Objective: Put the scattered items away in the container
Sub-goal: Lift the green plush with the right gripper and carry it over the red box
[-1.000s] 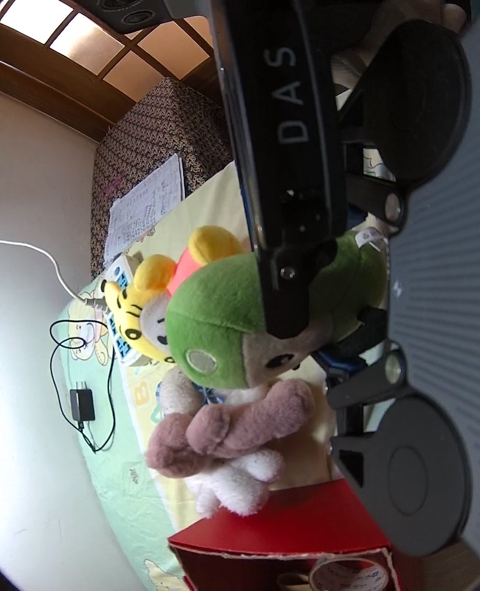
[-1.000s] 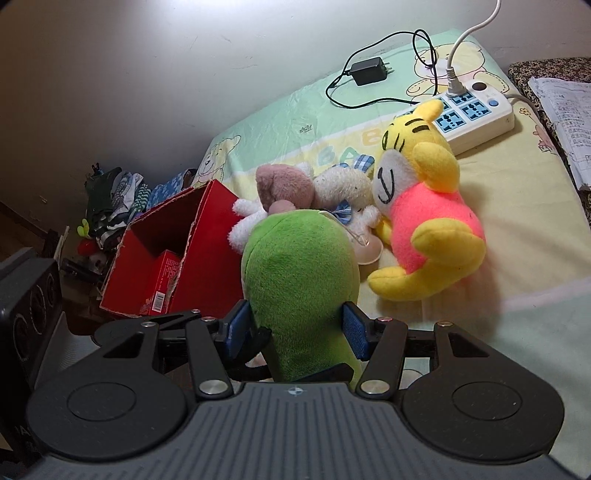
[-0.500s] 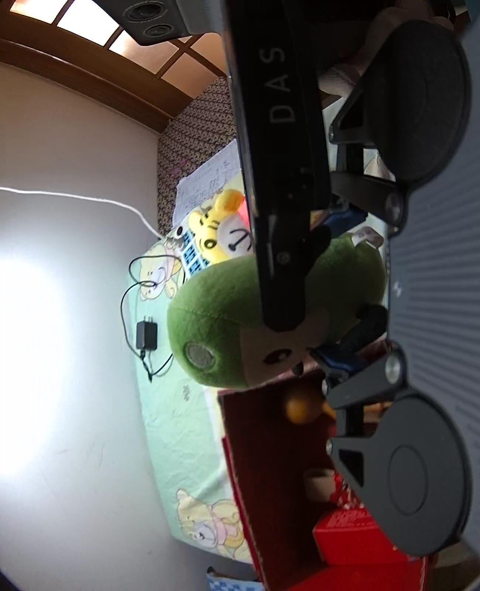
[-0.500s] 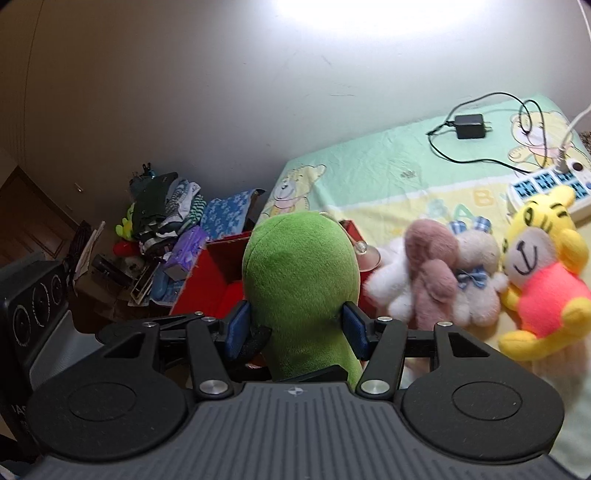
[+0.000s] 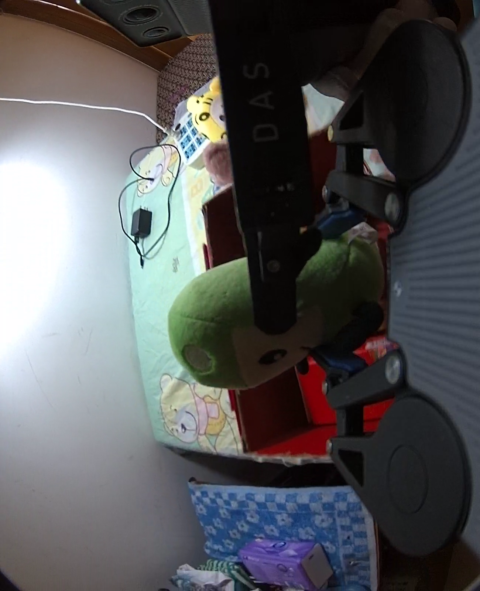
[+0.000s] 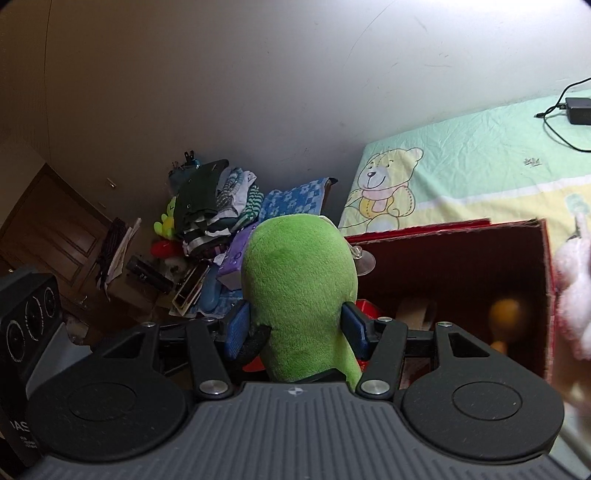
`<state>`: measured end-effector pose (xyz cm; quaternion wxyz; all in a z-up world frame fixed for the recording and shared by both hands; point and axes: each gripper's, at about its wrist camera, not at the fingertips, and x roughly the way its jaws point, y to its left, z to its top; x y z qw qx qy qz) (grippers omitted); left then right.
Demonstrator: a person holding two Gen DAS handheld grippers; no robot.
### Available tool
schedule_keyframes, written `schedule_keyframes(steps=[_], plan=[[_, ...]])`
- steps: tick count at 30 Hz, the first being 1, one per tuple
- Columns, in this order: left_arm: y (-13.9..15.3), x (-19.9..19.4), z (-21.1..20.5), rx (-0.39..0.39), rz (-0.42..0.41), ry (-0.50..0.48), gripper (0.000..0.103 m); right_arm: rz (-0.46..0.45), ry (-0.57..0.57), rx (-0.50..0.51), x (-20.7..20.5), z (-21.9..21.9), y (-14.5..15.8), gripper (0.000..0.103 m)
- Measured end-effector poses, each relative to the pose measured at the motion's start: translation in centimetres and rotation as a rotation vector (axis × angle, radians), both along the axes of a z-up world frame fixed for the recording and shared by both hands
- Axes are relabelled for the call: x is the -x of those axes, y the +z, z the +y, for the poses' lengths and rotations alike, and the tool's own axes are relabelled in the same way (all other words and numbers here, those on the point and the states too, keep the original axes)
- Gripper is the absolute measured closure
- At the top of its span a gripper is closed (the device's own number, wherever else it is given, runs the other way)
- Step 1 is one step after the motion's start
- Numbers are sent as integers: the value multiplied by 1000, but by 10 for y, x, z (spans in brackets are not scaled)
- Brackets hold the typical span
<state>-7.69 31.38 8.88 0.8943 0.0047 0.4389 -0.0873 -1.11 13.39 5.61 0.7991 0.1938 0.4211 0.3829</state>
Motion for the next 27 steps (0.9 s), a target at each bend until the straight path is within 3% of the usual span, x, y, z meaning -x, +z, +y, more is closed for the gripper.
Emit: schedule_keyframes(steps=[14, 23, 27], plan=[[-45, -11, 52, -49, 115, 30, 40, 292, -41, -137, -17, 39, -66, 45], [-60, -11, 56, -28, 146, 24, 40, 365, -53, -117, -24, 41, -89, 43], [-55, -7, 55, -30, 111, 18, 33, 356, -46, -85, -23, 39, -94, 42]])
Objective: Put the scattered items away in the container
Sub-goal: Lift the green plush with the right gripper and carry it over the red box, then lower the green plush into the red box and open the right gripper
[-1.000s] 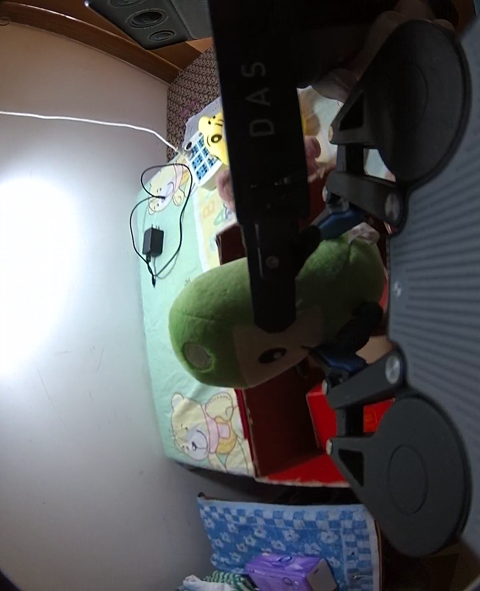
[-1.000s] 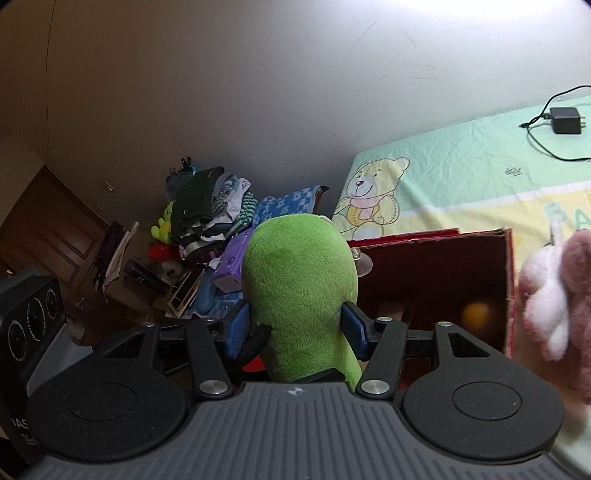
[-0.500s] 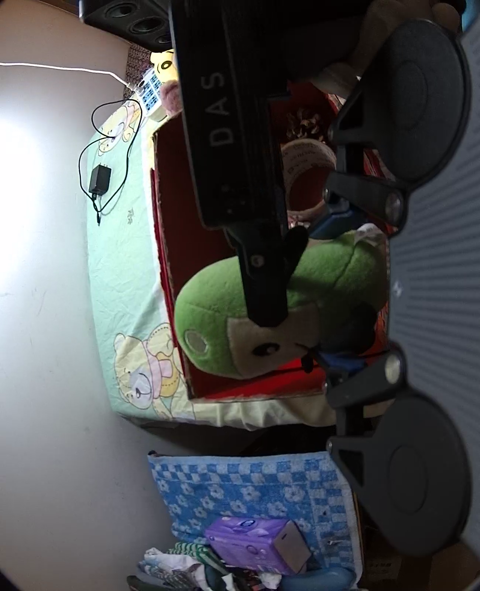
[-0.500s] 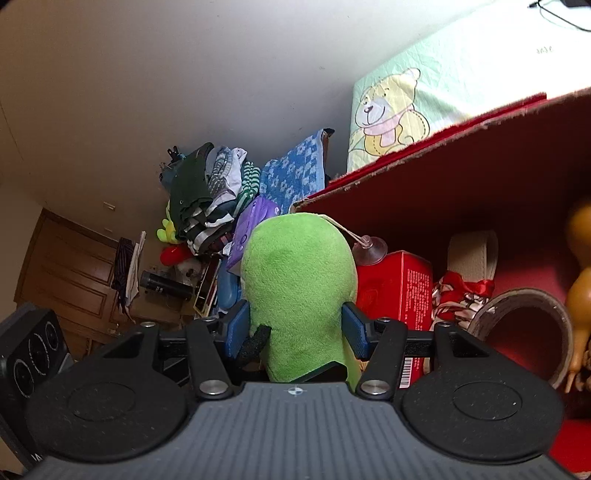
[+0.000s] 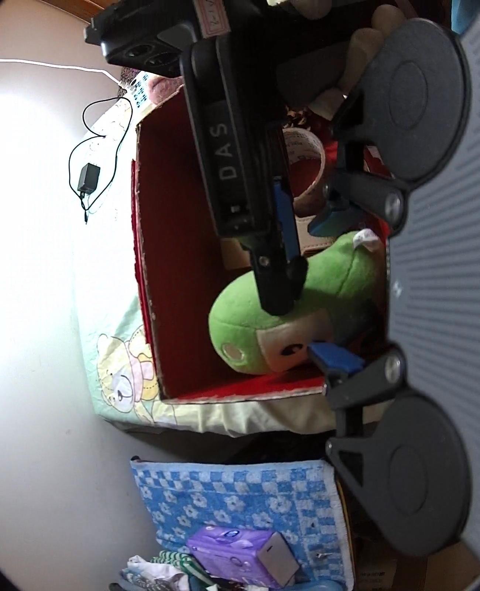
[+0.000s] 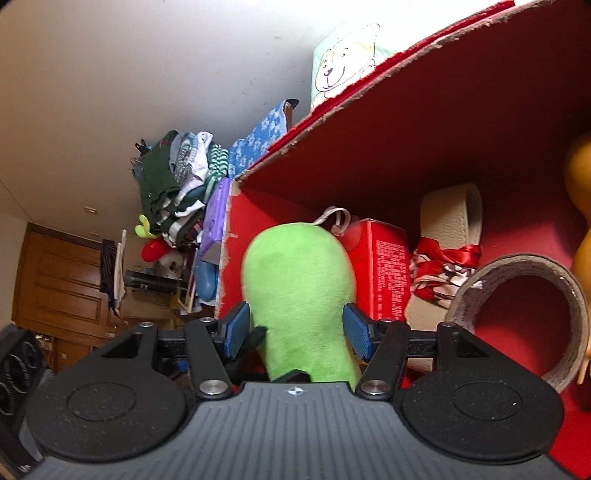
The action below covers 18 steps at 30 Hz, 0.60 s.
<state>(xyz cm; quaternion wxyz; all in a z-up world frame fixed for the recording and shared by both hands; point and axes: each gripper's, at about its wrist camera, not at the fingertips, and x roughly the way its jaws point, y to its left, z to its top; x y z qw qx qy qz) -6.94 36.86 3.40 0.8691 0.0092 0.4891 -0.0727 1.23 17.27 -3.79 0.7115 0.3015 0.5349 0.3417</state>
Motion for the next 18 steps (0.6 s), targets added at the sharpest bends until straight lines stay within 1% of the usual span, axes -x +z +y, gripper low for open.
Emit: schedule_keyframes(steps=[2, 5, 8, 9, 10, 12, 14, 16, 18], plan=[[-1, -1, 0, 0, 3, 4, 33, -10, -3, 2, 0, -3, 1, 42], [-2, 1, 1, 14, 10, 8, 40, -61, -38, 28, 1, -9, 8, 42], [3, 5, 3, 37, -5, 19, 41, -112, -57, 41, 2, -18, 15, 48], [5, 6, 4, 45, -12, 24, 41, -129, -61, 63, 2, -19, 18, 51], [7, 7, 4, 50, -19, 30, 41, -146, -60, 98, 2, -17, 20, 58], [10, 8, 5, 59, -29, 41, 41, -176, -56, 163, 2, -13, 21, 63], [11, 8, 5, 74, -34, 42, 41, -178, -47, 184, 1, -10, 18, 64], [11, 8, 3, 84, -34, 35, 43, -172, -28, 210, -2, -4, 13, 69], [9, 7, 1, 76, -31, 37, 44, -169, 0, 208, -3, 3, 10, 69]])
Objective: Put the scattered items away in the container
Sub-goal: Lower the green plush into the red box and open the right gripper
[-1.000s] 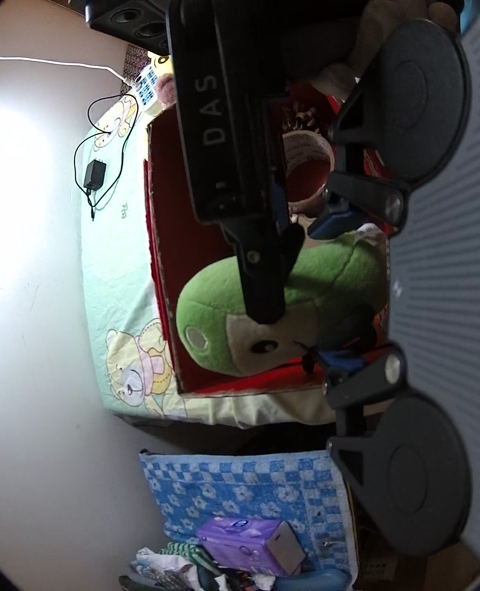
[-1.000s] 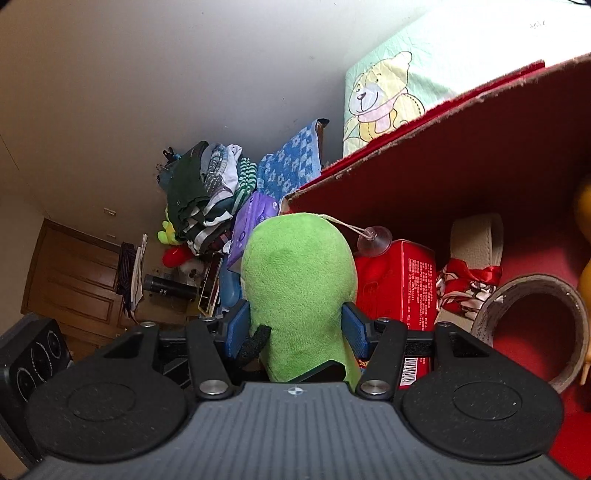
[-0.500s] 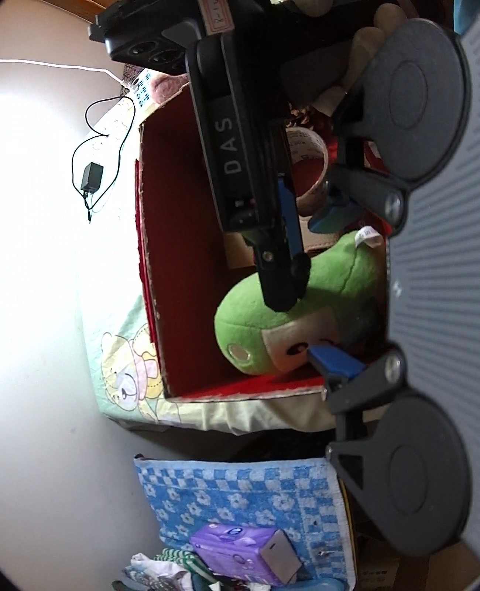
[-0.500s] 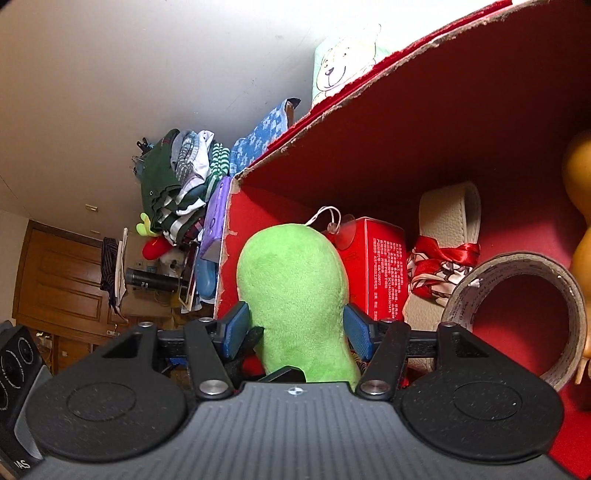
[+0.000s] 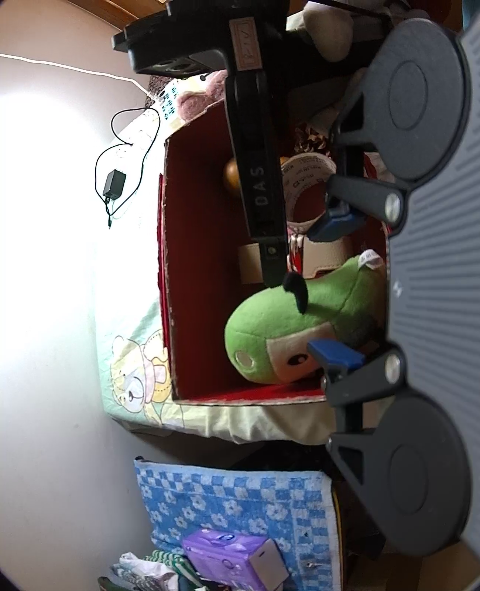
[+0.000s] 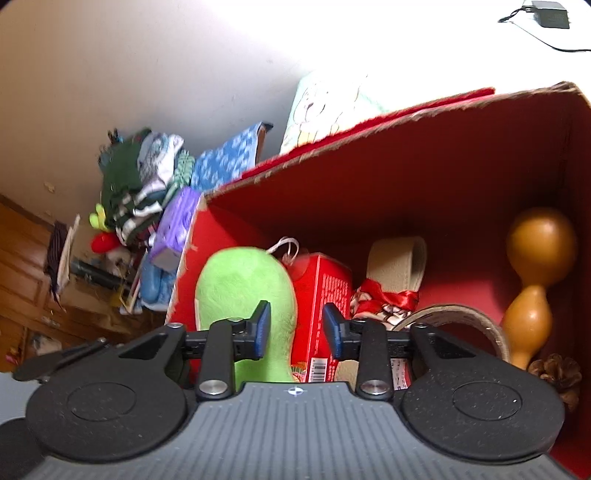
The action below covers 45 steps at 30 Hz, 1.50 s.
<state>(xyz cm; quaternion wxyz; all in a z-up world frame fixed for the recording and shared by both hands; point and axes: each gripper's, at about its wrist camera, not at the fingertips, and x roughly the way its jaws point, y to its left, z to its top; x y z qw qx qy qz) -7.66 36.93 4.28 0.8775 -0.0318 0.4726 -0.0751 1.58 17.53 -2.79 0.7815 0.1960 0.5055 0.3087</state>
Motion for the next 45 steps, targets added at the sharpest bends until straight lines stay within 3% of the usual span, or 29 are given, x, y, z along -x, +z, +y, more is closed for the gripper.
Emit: schedule_keyframes(steps=[10, 28, 36, 45], plan=[[-4, -8, 2, 1, 18, 23, 44, 11, 27, 8, -2, 4, -5, 70], [-8, -10, -3, -71, 49, 69, 39, -64, -25, 71, 14, -11, 13, 70], [13, -1, -11, -129, 15, 103, 31, -146, -67, 98, 31, -32, 39, 69], [32, 2, -40, -152, -21, 78, 25, -205, -103, 134, 45, -57, 62, 69]])
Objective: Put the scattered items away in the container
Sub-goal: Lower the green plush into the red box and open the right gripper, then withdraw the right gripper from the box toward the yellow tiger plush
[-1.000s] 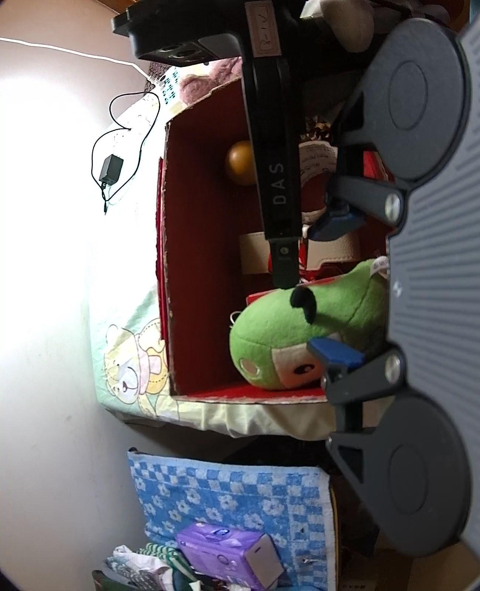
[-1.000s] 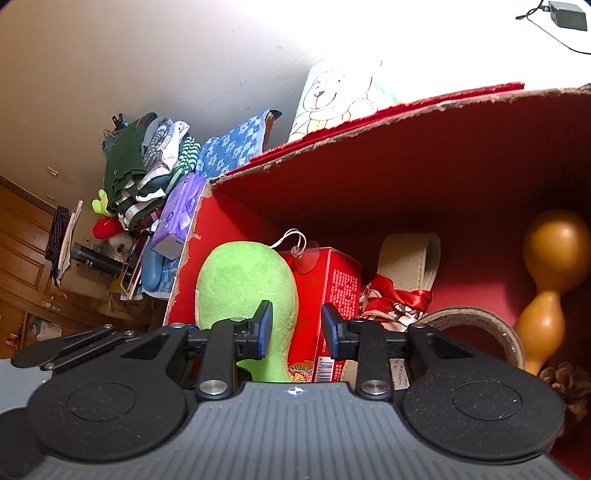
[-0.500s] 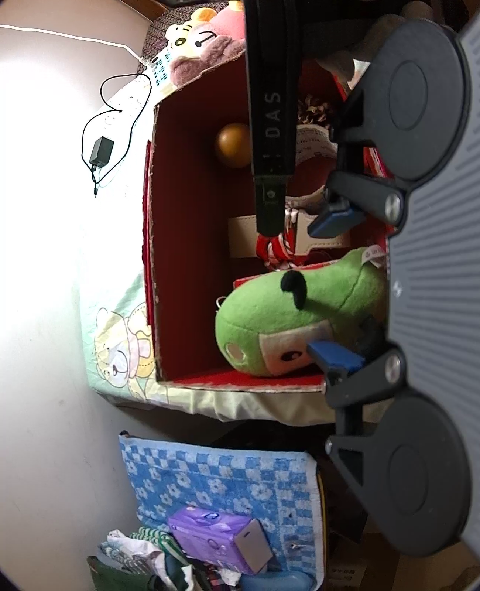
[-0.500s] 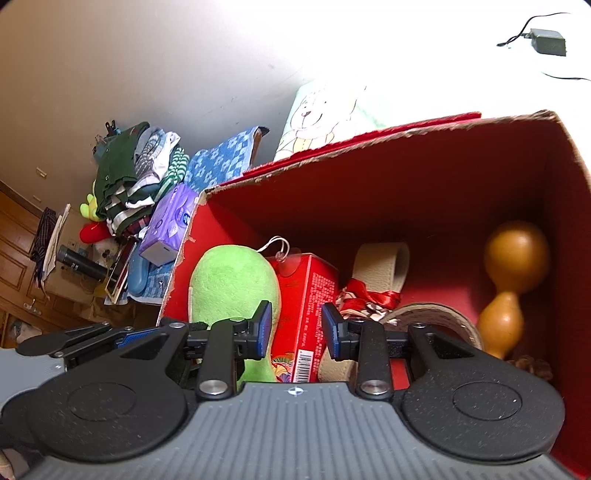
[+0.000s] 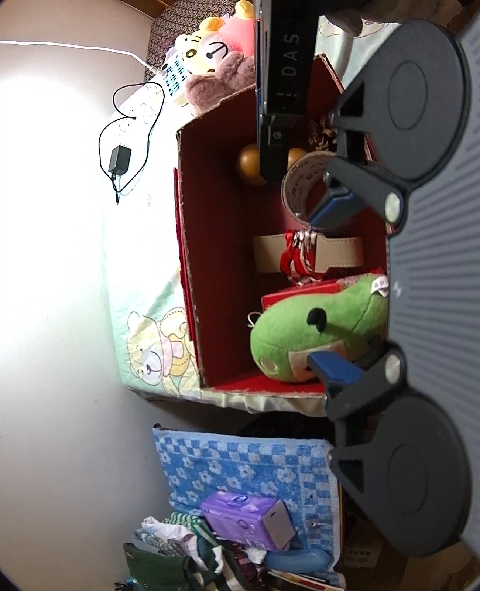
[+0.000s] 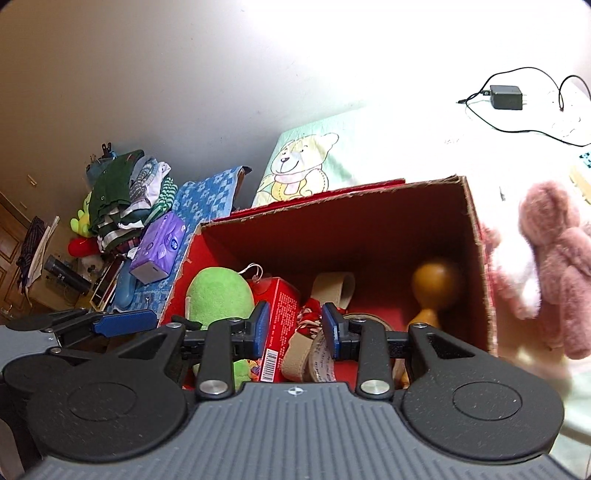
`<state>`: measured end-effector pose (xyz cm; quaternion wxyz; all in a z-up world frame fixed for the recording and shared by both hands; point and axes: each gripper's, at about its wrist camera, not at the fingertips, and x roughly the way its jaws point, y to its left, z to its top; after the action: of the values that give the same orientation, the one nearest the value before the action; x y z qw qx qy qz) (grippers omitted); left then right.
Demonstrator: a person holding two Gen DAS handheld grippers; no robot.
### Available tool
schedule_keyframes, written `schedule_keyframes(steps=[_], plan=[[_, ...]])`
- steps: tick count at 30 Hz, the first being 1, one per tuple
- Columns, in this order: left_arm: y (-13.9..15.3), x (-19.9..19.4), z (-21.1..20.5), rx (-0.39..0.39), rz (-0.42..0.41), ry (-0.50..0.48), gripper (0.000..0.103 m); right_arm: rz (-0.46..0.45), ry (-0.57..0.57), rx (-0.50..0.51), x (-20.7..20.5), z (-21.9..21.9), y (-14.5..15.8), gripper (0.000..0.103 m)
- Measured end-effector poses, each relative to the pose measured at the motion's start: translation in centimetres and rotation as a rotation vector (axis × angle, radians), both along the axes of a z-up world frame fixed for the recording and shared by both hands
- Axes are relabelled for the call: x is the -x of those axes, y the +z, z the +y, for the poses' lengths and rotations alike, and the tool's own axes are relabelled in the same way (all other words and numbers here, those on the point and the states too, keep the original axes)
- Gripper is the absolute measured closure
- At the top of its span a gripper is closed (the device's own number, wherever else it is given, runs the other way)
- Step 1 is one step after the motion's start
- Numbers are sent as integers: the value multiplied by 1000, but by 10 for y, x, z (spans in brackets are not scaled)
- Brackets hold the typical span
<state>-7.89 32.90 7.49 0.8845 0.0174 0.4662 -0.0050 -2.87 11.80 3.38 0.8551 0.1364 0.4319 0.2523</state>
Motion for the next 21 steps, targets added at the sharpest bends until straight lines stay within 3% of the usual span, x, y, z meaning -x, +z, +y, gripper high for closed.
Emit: schedule_keyframes(steps=[11, 21], plan=[[2, -1, -57, -59, 9, 42, 21, -35, 28, 3, 8, -44, 10, 69], [7, -3, -147, -39, 8, 24, 17, -18, 9, 5, 9, -130, 10, 67]])
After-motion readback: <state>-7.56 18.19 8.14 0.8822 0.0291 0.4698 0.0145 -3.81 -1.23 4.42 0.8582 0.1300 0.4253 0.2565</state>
